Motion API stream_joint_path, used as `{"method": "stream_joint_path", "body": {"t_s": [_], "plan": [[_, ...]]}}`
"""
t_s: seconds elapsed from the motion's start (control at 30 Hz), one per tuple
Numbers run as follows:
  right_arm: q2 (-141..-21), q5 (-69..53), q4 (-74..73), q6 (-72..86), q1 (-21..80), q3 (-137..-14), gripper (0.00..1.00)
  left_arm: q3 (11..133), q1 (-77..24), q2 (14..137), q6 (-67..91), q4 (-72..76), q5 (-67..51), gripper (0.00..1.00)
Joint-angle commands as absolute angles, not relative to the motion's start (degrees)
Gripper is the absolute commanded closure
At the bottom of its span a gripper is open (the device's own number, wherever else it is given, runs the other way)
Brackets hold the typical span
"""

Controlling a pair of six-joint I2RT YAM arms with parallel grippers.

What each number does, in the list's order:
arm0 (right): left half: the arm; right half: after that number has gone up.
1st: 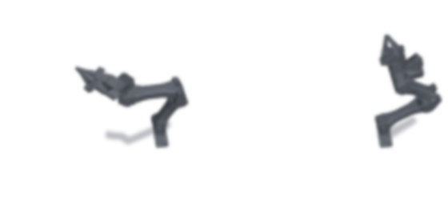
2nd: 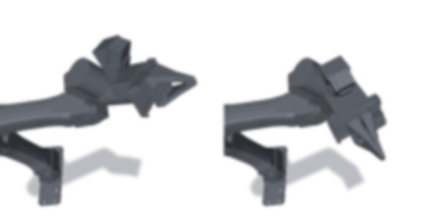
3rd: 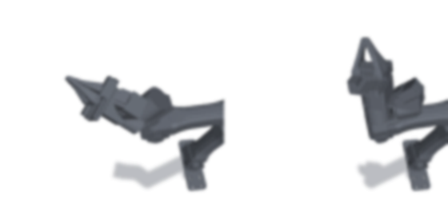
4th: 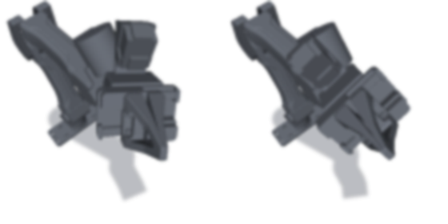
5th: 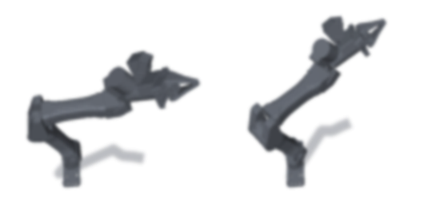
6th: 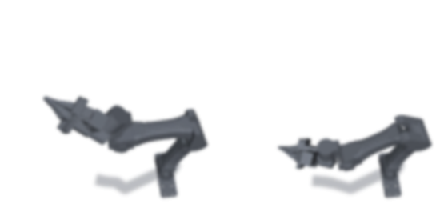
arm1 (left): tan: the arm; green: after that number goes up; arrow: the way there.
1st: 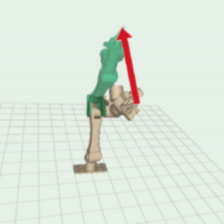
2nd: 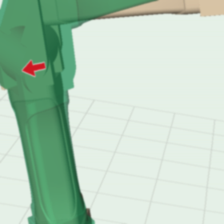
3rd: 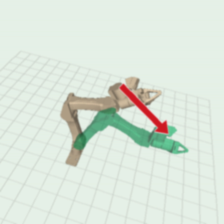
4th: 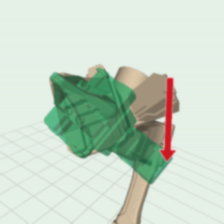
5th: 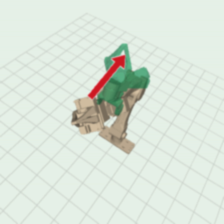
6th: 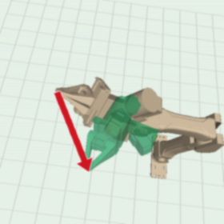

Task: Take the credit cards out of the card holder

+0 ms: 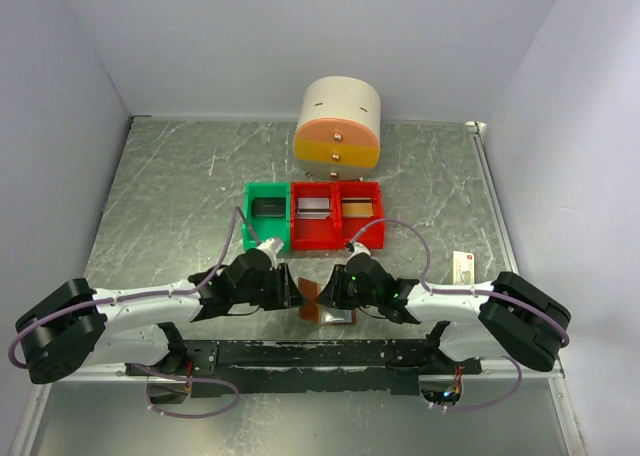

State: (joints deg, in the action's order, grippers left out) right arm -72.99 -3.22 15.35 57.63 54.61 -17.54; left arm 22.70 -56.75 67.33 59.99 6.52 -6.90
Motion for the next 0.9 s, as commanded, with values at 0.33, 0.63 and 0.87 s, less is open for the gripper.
{"method": "stream_joint_path", "body": {"t_s": [0.33,0.63,0.87], "plan": [[-73.3,-2.6,13.0,56.9,54.9,-17.2,0.78,26.2,-56.9,71.4,62.0,6.9,-4.1,0.24],[-73.6,-2.3,13.7,57.1,54.8,-16.9,0.78,37.4,-60.6,75.2,62.0,-9.8,6.7,0.13],[-73.9,-2.2,13.7,57.1,54.9,-16.9,0.78,39.7,-61.0,80.5,63.4,-15.4,8.5,0.23]]}}
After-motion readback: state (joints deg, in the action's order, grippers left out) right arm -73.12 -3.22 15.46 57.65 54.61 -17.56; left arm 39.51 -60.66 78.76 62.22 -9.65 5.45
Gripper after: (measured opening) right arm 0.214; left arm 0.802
